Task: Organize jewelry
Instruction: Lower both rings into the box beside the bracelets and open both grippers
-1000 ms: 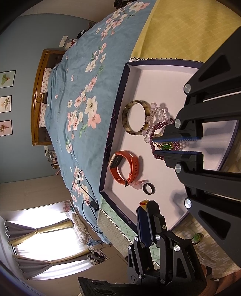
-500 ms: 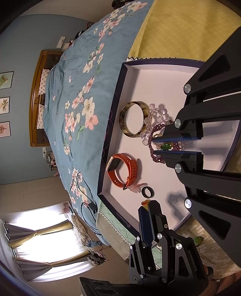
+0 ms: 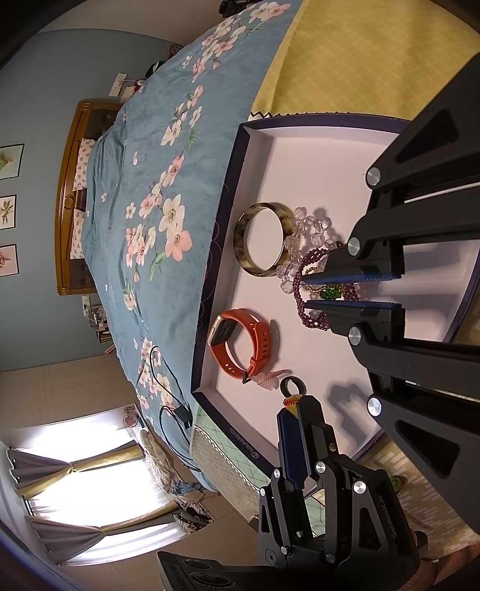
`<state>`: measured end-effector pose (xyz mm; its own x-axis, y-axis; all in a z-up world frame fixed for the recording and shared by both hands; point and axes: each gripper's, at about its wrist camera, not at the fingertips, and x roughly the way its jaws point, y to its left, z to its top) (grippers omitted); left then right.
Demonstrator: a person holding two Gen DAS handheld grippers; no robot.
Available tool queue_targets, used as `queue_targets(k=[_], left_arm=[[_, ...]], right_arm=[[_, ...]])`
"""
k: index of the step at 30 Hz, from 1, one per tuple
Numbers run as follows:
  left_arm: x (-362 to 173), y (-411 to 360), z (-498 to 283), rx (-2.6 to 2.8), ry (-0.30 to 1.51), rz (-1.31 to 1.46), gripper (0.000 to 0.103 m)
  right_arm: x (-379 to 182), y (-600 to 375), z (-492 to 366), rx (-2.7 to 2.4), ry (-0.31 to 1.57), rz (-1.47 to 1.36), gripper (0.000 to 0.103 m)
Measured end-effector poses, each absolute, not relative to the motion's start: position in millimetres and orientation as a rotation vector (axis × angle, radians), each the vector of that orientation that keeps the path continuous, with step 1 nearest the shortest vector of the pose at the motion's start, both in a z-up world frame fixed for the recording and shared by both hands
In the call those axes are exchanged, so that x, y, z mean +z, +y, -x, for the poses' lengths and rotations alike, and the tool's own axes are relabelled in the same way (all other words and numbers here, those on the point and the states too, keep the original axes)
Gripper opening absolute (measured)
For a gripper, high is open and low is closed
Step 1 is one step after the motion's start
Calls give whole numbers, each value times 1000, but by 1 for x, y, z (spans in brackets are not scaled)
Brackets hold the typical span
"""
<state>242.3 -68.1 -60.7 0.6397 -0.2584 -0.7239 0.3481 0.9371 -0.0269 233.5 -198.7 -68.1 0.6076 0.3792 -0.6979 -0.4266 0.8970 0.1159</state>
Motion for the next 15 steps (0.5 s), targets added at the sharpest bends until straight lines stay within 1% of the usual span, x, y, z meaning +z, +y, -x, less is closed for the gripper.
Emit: queue_targets(k=[15], left_arm=[[-73, -72, -252, -351, 854, -113, 18]], right_arm=[[-73, -198, -236, 464, 812, 62, 7]])
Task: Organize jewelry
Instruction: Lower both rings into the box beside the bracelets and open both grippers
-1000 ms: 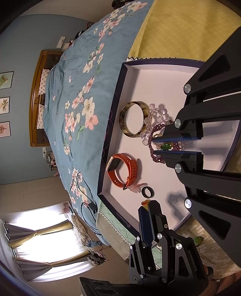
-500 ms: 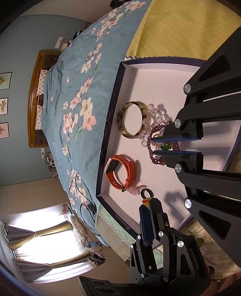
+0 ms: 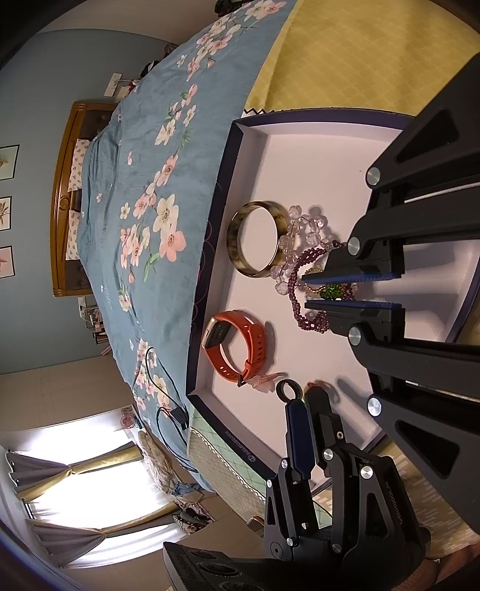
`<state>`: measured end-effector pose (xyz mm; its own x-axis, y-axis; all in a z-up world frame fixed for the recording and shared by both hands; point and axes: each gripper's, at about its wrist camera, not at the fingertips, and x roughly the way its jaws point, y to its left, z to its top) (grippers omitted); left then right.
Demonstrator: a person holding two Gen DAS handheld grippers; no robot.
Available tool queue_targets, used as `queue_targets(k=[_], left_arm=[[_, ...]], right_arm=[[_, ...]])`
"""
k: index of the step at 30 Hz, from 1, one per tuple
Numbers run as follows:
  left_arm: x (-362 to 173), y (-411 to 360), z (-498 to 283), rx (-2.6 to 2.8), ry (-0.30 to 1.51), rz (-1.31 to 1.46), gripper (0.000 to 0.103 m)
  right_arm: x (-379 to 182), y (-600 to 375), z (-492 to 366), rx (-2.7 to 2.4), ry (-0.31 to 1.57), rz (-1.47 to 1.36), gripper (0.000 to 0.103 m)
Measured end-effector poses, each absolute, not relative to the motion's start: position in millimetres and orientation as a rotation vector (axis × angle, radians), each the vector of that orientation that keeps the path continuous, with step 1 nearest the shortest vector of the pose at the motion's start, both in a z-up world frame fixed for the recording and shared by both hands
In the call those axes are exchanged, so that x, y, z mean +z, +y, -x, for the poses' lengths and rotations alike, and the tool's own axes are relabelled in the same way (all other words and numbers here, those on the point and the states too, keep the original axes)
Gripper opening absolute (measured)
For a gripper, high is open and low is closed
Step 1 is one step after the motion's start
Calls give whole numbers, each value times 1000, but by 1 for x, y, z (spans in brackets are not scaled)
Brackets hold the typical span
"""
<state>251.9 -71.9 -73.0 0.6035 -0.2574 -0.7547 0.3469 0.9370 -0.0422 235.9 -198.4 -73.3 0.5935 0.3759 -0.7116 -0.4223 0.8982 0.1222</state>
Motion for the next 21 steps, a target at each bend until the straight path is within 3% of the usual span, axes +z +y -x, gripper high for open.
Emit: queue_targets(k=[6, 21], left_arm=[[-73, -71, -253, -354, 850, -105, 19], [-34, -37, -206, -321, 710, -74, 38]], right_arm=[[-75, -199, -237, 458, 817, 54, 9], [-56, -218, -228, 433, 763, -19, 20]])
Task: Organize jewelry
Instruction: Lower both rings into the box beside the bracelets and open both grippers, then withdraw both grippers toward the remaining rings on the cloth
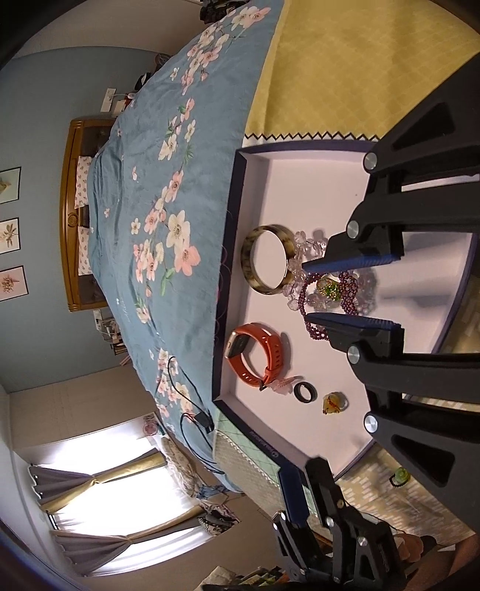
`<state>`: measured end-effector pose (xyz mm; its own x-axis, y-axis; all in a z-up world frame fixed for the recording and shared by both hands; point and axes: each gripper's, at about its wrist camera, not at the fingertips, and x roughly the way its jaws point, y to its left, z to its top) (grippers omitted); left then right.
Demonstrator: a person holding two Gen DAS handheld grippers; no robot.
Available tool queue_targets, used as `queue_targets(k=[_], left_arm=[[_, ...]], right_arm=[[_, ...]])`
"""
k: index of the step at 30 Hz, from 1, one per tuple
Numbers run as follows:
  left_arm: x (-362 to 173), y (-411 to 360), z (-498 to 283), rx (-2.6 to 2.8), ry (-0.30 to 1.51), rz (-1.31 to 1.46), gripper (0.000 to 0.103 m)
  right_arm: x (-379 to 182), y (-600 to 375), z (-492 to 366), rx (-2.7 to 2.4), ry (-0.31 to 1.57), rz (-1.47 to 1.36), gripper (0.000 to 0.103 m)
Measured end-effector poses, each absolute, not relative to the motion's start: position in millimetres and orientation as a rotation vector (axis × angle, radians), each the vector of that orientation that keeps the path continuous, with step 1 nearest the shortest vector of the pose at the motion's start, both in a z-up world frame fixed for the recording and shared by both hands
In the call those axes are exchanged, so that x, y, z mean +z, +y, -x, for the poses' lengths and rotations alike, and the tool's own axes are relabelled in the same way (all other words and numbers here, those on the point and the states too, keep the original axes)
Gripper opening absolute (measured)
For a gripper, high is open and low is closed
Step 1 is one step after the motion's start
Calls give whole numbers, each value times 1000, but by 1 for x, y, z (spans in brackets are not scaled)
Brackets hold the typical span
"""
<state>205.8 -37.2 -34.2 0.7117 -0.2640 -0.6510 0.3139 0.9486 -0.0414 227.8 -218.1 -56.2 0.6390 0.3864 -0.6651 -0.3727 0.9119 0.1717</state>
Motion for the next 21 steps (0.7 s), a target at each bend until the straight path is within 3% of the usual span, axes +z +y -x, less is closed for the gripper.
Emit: queue_targets(k=[4, 14, 21], left_arm=[[-29, -19, -188, -320, 696, -45, 39], [-36, 5, -144, -344, 693, -58, 46], [-55, -5, -119, -406, 742, -131, 50]], right_arm=[[-48, -223, -218, 440, 742, -33, 21], [-29, -237, -174, 464, 694, -43, 36], [-46, -248, -144, 450, 744, -39, 40]])
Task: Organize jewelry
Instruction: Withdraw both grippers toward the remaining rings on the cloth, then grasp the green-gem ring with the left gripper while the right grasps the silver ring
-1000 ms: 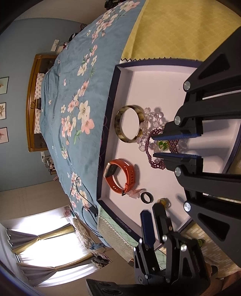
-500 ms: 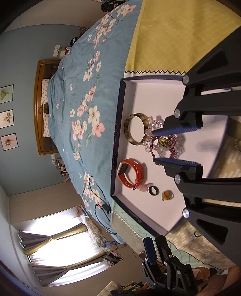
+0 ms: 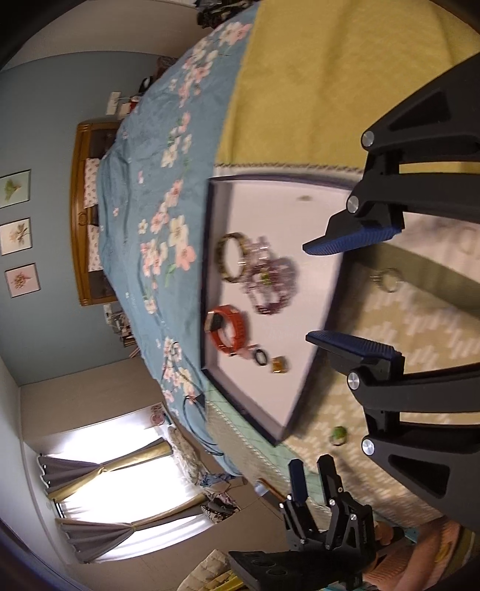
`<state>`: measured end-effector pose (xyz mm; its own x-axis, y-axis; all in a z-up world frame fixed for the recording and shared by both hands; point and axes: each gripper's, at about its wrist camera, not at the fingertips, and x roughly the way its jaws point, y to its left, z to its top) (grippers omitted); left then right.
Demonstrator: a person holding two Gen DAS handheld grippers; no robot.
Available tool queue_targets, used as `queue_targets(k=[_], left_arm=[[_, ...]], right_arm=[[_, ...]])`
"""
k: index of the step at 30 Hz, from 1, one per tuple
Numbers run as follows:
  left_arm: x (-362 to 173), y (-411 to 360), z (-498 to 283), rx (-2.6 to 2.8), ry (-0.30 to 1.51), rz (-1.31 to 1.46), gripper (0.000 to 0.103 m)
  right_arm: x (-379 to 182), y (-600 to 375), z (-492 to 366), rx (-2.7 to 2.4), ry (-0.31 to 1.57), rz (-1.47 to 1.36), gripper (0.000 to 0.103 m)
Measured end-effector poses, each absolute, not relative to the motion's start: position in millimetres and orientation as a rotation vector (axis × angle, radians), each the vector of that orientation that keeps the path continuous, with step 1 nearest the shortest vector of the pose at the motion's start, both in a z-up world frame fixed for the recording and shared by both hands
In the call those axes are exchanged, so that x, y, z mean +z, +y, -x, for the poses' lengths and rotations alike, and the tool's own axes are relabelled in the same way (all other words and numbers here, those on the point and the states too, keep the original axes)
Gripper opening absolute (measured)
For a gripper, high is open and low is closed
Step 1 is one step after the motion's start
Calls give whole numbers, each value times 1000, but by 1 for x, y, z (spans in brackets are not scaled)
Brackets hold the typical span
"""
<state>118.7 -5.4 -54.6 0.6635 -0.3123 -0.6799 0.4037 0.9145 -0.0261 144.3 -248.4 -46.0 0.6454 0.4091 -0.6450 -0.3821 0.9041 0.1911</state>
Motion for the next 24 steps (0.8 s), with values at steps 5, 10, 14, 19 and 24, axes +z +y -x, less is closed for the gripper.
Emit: queue_targets(k=[5, 10, 14, 19, 24], left_arm=[[-67, -15, -120, -421, 785, -143, 50], [-73, -22, -125, -433, 816, -143, 50], [-77, -28, -130, -434, 835, -153, 48], [-81, -31, -136, -435, 867, -144, 45], [-85, -33, -138, -429, 890, -139, 41]], right_arm=[[-67, -255, -136, 428, 808, -46, 40], [-78, -261, -129, 406, 837, -59, 44], [-83, -257, -131, 400, 856, -45, 44], [-88, -249, -136, 403, 880, -24, 44], [-90, -240, -139, 412, 893, -2, 44]])
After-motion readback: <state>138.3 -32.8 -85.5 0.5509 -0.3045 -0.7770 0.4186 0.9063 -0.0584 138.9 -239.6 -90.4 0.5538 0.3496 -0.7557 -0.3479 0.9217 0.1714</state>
